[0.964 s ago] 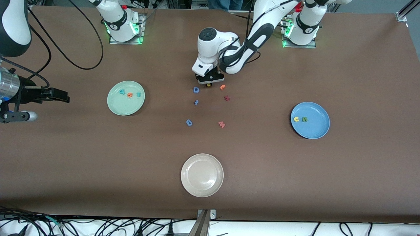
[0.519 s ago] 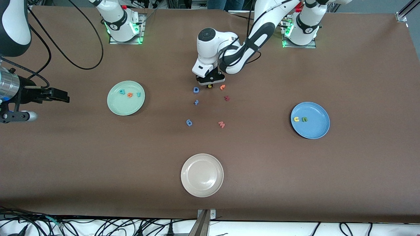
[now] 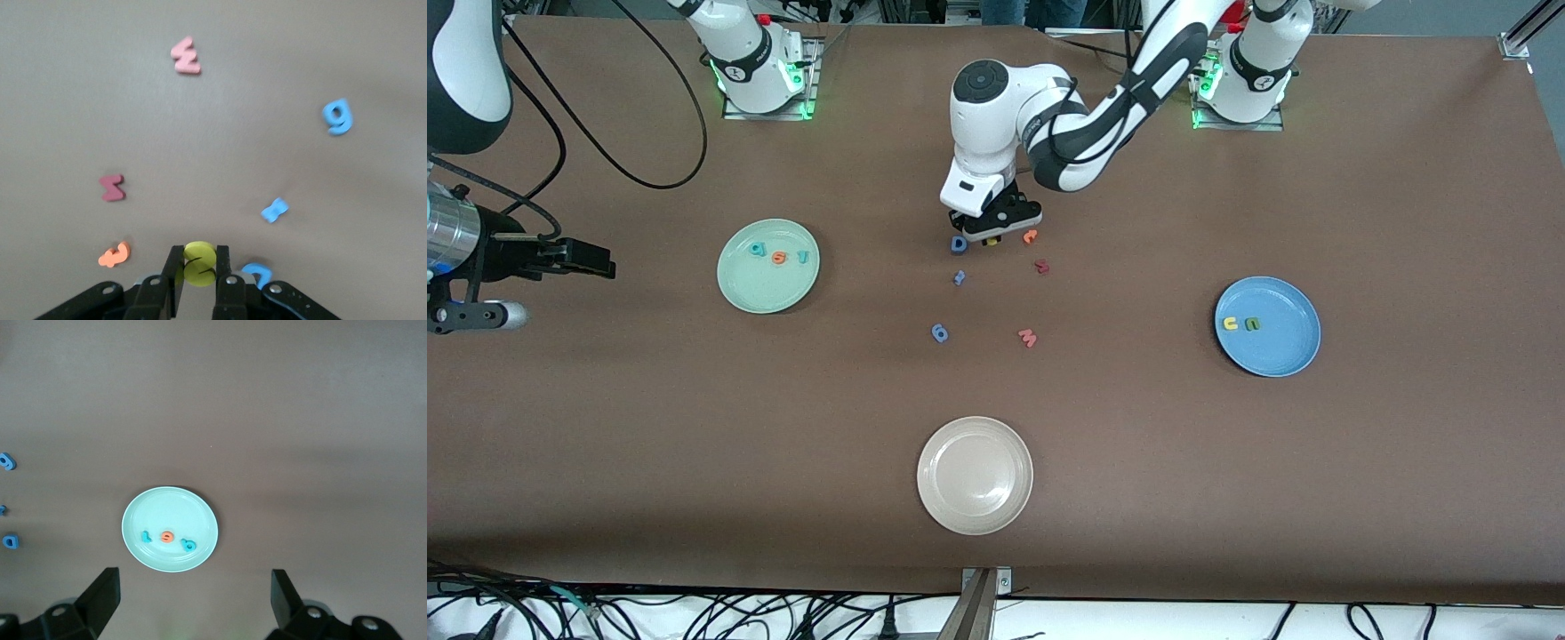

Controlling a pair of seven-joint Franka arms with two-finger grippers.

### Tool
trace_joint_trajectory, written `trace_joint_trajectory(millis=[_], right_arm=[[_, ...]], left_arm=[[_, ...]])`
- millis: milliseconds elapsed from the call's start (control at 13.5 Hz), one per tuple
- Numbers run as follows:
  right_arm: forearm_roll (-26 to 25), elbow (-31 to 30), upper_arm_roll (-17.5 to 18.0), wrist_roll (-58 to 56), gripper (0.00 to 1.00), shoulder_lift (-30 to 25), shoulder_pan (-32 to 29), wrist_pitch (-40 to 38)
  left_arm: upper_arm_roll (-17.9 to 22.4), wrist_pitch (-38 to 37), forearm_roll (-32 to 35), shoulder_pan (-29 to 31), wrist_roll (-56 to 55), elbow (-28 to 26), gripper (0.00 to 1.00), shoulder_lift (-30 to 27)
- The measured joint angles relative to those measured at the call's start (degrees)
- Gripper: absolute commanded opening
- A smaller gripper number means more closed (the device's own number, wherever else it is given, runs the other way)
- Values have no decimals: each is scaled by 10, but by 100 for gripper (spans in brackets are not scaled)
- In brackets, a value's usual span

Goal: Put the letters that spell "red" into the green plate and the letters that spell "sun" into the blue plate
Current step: 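Close the left gripper on the yellow z letter, then carry the yellow z to the blue plate and open the left gripper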

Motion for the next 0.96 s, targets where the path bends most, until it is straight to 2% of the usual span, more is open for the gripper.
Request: trace_joint_trajectory(millis=[445,964], right_arm=[[0,0,0,0,100,0,0,0],[0,0,0,0,100,0,0,0]], left_arm=[[2,-79,-51,79,145,75,10,0],[7,-157,-51,221,292,81,11,3]])
